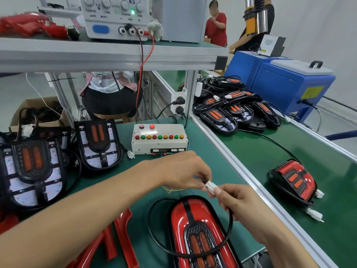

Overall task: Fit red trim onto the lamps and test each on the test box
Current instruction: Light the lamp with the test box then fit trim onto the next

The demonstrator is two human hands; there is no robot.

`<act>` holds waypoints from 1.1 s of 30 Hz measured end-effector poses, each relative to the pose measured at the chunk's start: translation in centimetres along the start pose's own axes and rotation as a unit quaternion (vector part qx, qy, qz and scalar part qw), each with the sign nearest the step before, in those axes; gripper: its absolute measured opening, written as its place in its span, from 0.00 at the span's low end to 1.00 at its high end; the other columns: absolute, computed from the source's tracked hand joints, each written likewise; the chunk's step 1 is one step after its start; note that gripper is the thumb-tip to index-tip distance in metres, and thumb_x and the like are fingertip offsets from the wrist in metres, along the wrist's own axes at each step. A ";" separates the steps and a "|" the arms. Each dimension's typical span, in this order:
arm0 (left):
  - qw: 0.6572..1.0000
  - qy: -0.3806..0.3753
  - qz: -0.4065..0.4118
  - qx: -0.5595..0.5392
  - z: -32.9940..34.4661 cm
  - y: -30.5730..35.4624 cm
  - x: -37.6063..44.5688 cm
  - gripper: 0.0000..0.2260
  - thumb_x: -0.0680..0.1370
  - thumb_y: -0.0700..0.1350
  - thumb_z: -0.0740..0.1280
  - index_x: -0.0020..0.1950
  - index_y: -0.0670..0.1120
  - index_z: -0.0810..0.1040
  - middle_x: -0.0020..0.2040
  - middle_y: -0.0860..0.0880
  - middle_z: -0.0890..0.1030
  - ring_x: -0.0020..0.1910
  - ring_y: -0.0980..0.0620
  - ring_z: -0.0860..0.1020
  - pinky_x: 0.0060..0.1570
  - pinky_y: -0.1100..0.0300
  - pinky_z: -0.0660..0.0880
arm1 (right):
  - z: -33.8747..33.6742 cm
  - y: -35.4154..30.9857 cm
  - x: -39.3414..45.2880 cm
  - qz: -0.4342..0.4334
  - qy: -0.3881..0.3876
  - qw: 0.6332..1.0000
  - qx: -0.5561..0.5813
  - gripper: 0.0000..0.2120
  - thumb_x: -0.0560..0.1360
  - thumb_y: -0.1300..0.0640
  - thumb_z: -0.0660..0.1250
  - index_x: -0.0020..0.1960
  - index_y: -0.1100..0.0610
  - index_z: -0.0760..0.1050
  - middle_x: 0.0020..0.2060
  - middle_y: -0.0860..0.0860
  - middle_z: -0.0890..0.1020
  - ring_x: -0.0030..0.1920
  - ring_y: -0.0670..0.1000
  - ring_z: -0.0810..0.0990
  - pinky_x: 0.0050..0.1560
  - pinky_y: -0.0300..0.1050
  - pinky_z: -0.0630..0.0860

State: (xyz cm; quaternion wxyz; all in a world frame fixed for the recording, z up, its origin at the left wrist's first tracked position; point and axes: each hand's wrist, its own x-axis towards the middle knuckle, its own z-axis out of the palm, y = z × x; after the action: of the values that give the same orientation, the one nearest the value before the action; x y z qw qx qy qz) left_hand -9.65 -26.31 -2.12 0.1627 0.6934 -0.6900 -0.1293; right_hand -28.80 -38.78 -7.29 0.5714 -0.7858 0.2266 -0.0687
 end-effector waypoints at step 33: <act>0.995 0.075 -0.059 -0.004 1.0 -3.7 -1.6 0.08 0.81 0.49 0.70 0.57 0.49 0.83 0.51 0.54 0.86 0.50 0.55 0.81 0.50 0.61 0.71 | 0.7 -2.3 -2.6 0.018 0.080 0.996 -0.038 0.04 0.74 0.41 0.71 0.44 0.39 0.84 0.34 0.48 0.85 0.31 0.38 0.76 0.33 0.31 0.71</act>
State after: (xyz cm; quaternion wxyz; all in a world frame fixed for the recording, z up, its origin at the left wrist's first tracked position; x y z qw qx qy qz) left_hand -6.67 -24.78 -4.65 0.2085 0.7397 -0.6335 -0.0891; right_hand -30.18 -36.47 -4.96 0.5227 -0.7946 0.2876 -0.1125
